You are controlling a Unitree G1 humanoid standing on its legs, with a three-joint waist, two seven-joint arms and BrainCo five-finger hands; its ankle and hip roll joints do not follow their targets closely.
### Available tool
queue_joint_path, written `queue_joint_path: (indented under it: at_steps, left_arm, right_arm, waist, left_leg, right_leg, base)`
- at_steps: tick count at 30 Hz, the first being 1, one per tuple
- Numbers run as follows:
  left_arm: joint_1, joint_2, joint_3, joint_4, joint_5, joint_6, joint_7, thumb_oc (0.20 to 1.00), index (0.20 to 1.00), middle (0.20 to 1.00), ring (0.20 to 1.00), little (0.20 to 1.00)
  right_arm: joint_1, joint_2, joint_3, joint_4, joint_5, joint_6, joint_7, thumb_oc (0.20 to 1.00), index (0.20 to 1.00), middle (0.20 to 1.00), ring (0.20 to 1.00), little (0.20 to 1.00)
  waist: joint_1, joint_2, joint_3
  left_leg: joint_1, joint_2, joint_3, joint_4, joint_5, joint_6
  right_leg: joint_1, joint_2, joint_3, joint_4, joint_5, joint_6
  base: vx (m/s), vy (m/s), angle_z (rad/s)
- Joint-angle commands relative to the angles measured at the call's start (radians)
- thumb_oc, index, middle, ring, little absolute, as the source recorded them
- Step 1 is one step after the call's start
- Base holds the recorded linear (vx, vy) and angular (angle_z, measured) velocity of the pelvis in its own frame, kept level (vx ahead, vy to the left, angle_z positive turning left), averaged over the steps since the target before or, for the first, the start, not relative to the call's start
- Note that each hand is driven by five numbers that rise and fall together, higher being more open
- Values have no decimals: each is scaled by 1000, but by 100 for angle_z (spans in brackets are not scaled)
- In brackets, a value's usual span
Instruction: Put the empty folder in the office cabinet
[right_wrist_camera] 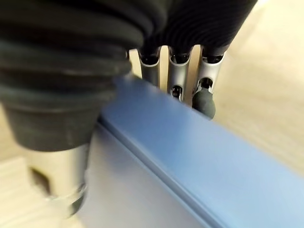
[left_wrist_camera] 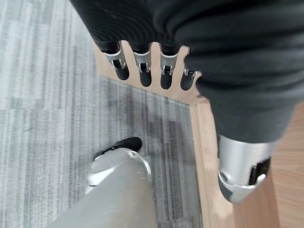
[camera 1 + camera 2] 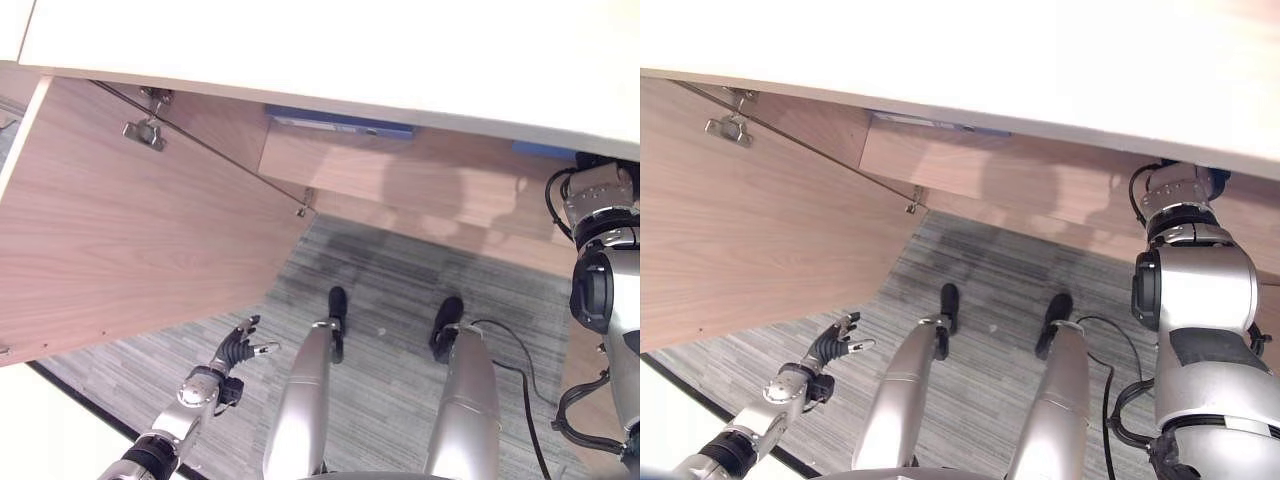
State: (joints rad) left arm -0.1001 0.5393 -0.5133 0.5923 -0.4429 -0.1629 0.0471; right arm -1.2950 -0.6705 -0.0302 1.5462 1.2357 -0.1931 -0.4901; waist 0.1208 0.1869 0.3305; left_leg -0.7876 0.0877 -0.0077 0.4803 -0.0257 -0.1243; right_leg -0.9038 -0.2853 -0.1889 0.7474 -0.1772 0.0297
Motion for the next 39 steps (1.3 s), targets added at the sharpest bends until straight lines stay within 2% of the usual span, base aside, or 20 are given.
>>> queue_joint_path:
  at_steps: [1, 8, 14, 19, 21, 24, 29, 32, 39]
  left_arm:
    - [-32, 37, 0, 25, 39, -22, 22, 1000, 1000, 1000, 1000, 1000]
    - [-26, 30, -7, 36, 29, -31, 29, 1000, 1000, 1000, 1000, 1000]
    - [-28, 27, -5, 36, 15, -34, 24, 1000, 1000, 1000, 1000, 1000]
    - [-29, 38, 5, 28, -4, -35, 13, 1000, 1000, 1000, 1000, 1000]
    - [-28, 41, 11, 26, -11, -31, 6, 1000, 1000, 1000, 1000, 1000]
    - [-21, 38, 32, 42, -18, -21, -7, 1000, 1000, 1000, 1000, 1000]
    - [-14, 32, 37, 46, -24, -17, -16, 1000, 1000, 1000, 1000, 1000]
    - [-14, 32, 32, 40, -20, -12, -20, 1000, 1000, 1000, 1000, 1000]
    - [-31, 15, 32, 56, -16, -8, -16, 1000, 1000, 1000, 1000, 1000]
  right_arm:
    - [11, -29, -51, 86, 26, 16, -108, 1000, 1000, 1000, 1000, 1000]
    - [16, -1, -57, 63, 5, 6, -182, 1000, 1000, 1000, 1000, 1000]
    - [20, 11, -54, 52, -14, 15, -184, 1000, 1000, 1000, 1000, 1000]
    - [-25, -5, -4, 18, -38, 31, -155, 1000, 1000, 1000, 1000, 1000]
    - [-62, -24, 46, -4, -75, 55, -124, 1000, 1000, 1000, 1000, 1000]
    - [-164, -85, 181, -35, -175, 98, -37, 1000, 1000, 1000, 1000, 1000]
    - [-237, -129, 272, -50, -239, 102, 0, 1000, 1000, 1000, 1000, 1000]
    - [-252, -140, 294, -54, -260, 102, 10, 1000, 1000, 1000, 1000, 1000]
    - [-212, -116, 261, -22, -263, 118, 42, 1000, 1000, 1000, 1000, 1000]
  waist:
    - [10, 18, 58]
    - [13, 16, 47]
    - [19, 17, 40]
    - [25, 14, 35]
    - [30, 13, 35]
    - [41, 4, 33]
    - [47, 2, 32]
    - [47, 2, 33]
    - [38, -5, 41]
  left_leg:
    - [15, -1, -57, -53, -67, -15]
    - [57, -3, -55, -114, -42, -18]
    - [68, 0, -57, -144, -29, -18]
    - [74, 0, -57, -162, -20, -21]
    - [76, 1, -57, -169, -14, -22]
    - [80, 3, -58, -187, -2, -21]
    - [91, 3, -59, -204, 5, -20]
    - [98, 5, -63, -212, 9, -19]
    - [116, 3, -63, -218, 10, -17]
  right_leg:
    - [130, 8, 66, -44, -114, 111]
    - [165, 4, 62, -91, -91, 121]
    - [176, 0, 55, -109, -85, 128]
    - [182, -2, 52, -119, -82, 130]
    - [180, -2, 52, -122, -77, 129]
    - [177, -1, 51, -128, -70, 130]
    - [181, 0, 50, -135, -63, 131]
    - [186, 1, 51, -140, -60, 131]
    - [205, 9, 49, -156, -55, 128]
  base:
    - [18, 10, 5]
    - [4, 2, 3]
    - [0, 0, 0]
    - [0, 0, 0]
    - [0, 0, 0]
    - [0, 0, 0]
    - [1, 0, -1]
    - [2, 1, -1]
    - [0, 0, 0]
